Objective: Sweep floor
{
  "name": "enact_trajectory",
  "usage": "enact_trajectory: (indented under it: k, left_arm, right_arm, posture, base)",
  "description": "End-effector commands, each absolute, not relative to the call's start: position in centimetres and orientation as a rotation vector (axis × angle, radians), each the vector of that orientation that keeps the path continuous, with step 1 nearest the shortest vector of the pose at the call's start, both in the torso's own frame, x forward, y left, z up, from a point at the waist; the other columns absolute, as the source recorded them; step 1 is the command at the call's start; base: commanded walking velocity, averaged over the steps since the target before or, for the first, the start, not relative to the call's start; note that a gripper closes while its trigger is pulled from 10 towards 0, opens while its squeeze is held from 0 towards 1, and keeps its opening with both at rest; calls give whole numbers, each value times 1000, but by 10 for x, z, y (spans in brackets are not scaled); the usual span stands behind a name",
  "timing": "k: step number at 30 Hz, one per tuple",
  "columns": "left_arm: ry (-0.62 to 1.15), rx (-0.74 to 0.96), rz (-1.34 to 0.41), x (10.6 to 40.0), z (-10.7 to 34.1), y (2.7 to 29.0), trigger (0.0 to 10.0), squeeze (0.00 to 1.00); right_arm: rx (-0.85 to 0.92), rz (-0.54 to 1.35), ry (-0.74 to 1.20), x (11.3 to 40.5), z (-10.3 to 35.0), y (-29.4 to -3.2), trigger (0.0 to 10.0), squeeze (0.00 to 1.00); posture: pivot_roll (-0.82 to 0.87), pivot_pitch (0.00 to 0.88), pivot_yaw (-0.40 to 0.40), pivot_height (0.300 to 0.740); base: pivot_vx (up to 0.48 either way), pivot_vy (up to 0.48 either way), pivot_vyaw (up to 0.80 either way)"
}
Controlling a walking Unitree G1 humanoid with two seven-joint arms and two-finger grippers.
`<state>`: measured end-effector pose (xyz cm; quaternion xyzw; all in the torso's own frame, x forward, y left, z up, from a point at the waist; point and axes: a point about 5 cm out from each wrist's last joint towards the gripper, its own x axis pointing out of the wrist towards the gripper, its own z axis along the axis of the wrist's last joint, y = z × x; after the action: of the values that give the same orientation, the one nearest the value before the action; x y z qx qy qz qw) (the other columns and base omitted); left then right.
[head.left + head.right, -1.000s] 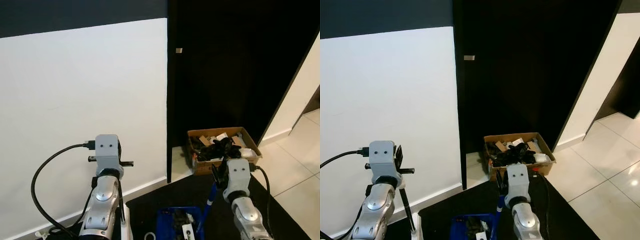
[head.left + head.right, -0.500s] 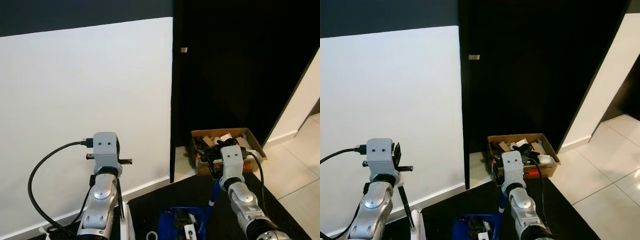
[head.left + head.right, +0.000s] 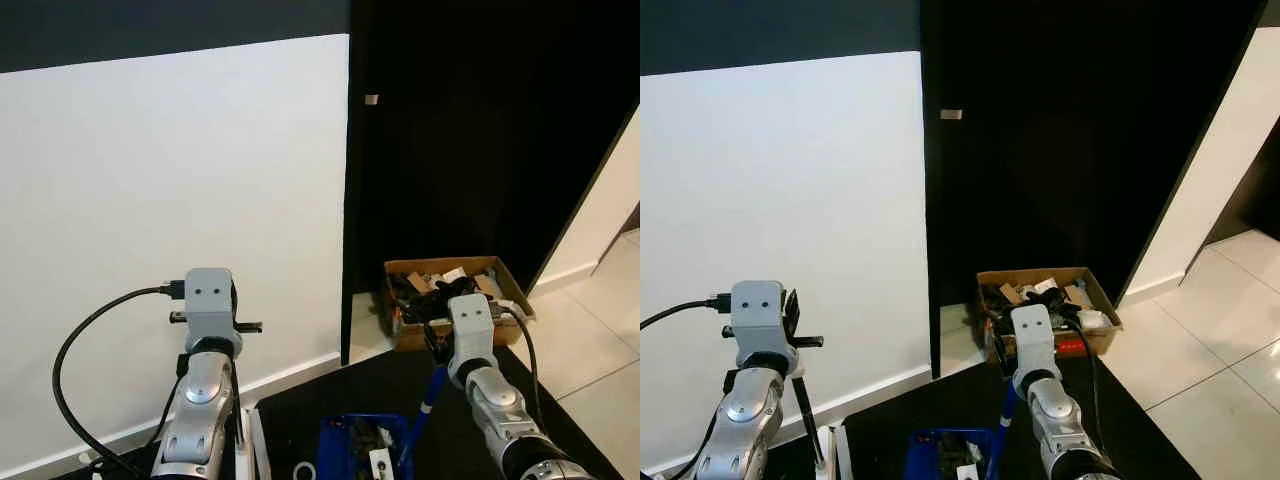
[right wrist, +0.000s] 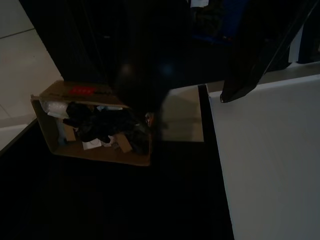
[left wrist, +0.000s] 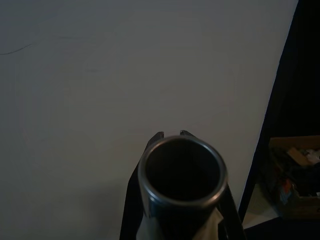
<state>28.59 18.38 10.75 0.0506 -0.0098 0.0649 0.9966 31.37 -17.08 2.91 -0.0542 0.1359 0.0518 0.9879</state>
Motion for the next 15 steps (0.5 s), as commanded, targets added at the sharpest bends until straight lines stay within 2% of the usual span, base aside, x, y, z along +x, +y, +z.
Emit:
enact_trajectory:
  k: [1,15]
  left_arm:
    - [-58,135,129,288,117,185,10000,0]
    - [-54,134,134,286,117,185,10000,0]
  right_arm:
    - [-97,97,312,310,23,-174,10000,0]
    - [-98,130,342,313,23,-173,10000,0]
  posture:
    - [82,20,18,740]
    - [90,26,14,740]
  base:
    - [0,0,0]
    - [0,0,0]
